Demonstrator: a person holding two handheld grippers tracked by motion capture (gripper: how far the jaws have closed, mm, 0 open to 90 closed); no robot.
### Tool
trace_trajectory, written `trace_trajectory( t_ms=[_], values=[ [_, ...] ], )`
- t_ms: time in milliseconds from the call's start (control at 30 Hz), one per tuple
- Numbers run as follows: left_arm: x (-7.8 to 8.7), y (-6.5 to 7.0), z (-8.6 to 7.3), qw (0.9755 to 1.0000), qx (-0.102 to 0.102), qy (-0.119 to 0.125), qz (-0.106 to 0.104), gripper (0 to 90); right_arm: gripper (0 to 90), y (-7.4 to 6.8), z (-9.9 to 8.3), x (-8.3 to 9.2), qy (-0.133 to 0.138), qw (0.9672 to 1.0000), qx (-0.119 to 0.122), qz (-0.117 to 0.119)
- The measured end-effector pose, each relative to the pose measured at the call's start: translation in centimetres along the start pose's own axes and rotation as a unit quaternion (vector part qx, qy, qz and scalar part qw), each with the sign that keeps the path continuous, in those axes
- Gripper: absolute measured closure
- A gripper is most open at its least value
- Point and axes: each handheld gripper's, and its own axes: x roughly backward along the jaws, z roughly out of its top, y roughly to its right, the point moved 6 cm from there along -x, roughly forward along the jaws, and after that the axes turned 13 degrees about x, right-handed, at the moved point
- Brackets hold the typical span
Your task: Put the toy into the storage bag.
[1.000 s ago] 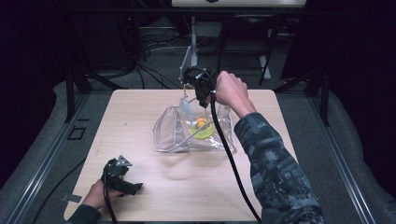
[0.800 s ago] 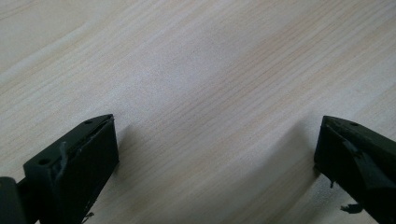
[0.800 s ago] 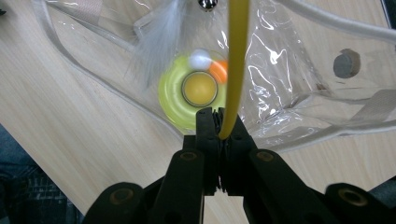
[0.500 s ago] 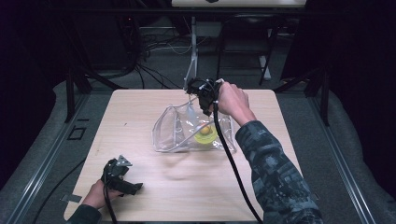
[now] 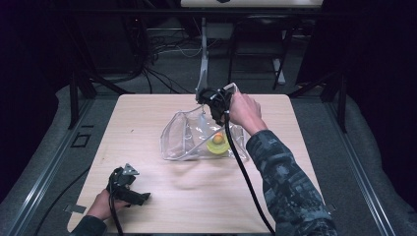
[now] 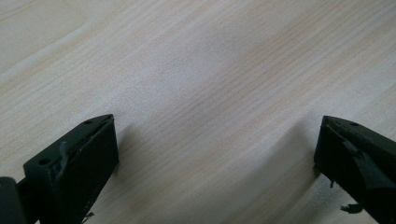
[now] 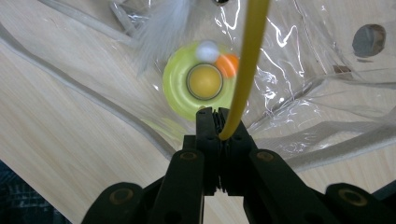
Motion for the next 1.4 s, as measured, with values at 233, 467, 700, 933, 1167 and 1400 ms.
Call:
trace_trajectory(
  t_ms=[233, 467, 700, 933, 1167, 1400],
  values=[
    [0.0, 0.0, 0.0, 1.0000, 0.000, 0.000, 0.000, 0.0, 87.6, 0.1, -0.1, -0.5, -0.012, 0.9999, -0.003, -0.002],
    [0.0, 0.0, 0.0, 1.0000, -0.001, 0.000, 0.000, 0.0, 86.6, 0.2, -0.3, -1.0, -0.018, 0.9998, -0.011, 0.001],
    [0.0, 0.0, 0.0, 1.0000, -0.001, 0.000, 0.000, 0.0, 74.5, 0.3, -0.5, 0.4, 0.015, 0.9995, -0.027, 0.000],
    [0.0, 0.0, 0.0, 1.0000, 0.000, 0.000, 0.000, 0.0, 60.2, 0.3, -0.9, 2.5, 0.049, 0.9976, -0.047, 0.012],
    [0.0, 0.0, 0.0, 1.0000, -0.001, -0.001, 0.001, 0.0, 44.5, -0.2, -1.5, 4.0, 0.064, 0.9968, -0.046, 0.007],
    [0.0, 0.0, 0.0, 1.0000, -0.001, 0.000, 0.001, 0.0, 20.6, -1.5, -2.5, 5.7, 0.090, 0.9950, -0.038, -0.018]
  ],
)
